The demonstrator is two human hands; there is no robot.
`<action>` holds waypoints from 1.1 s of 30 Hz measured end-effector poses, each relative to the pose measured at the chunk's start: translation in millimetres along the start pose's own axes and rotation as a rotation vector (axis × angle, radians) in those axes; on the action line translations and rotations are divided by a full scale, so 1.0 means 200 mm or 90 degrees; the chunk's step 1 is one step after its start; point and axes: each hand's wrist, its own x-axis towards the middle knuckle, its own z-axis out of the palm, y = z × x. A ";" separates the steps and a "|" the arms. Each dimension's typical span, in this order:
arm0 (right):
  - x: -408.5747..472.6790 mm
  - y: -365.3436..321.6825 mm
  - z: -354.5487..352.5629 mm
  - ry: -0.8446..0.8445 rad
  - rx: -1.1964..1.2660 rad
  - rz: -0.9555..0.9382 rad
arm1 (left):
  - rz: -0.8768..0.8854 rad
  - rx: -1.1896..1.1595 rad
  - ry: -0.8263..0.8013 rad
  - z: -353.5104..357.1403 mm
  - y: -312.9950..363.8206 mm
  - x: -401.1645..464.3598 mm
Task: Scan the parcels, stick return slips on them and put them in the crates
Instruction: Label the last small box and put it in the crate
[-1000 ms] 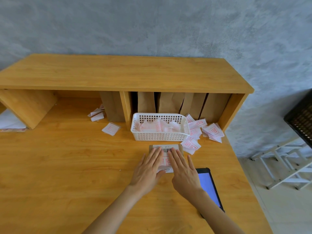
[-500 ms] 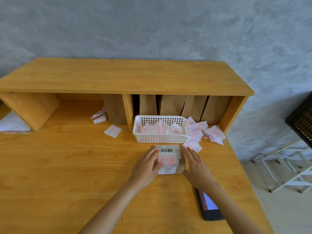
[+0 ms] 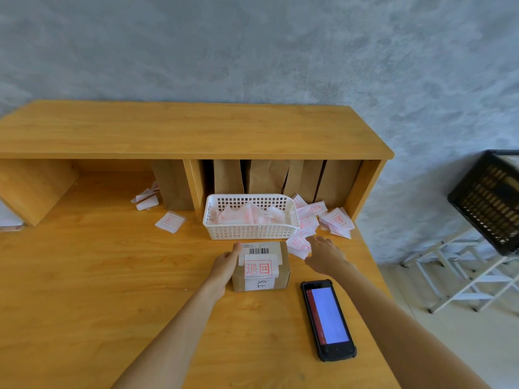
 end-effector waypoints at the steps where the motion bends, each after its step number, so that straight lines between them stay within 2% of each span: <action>1: 0.00 0.00 0.01 -0.001 0.000 0.004 | 0.008 -0.002 0.016 0.00 0.00 0.00; 4: 0.01 0.01 0.04 -0.002 0.003 0.011 | 0.022 -0.008 0.054 0.02 -0.02 0.01; 11: -0.01 0.03 0.09 0.002 0.019 0.005 | 0.057 -0.031 0.064 0.05 -0.05 0.01; 13: -0.03 0.01 0.09 0.019 0.028 -0.006 | 0.105 -0.002 0.065 0.06 -0.04 0.00; 15: -0.07 -0.02 0.09 0.063 0.042 -0.036 | 0.207 0.083 0.094 0.06 -0.04 -0.02; 17: -0.12 -0.09 0.10 0.113 0.040 -0.105 | 0.352 0.232 0.130 0.04 -0.05 -0.06; 19: -0.18 -0.16 0.15 0.148 0.007 -0.199 | 0.496 0.429 0.118 0.03 -0.08 -0.10; 21: -0.22 -0.21 0.21 0.148 -0.048 -0.261 | 0.563 0.606 0.073 0.03 -0.12 -0.13; 24: -0.26 -0.25 0.28 0.127 -0.107 -0.280 | 0.577 0.796 0.082 0.03 -0.21 -0.13; 26: -0.26 -0.26 0.31 0.106 -0.121 -0.267 | 0.574 0.855 0.106 0.01 -0.25 -0.12; 33: -0.27 -0.19 0.31 0.125 -0.117 -0.233 | 0.523 0.859 0.096 -0.02 -0.24 -0.13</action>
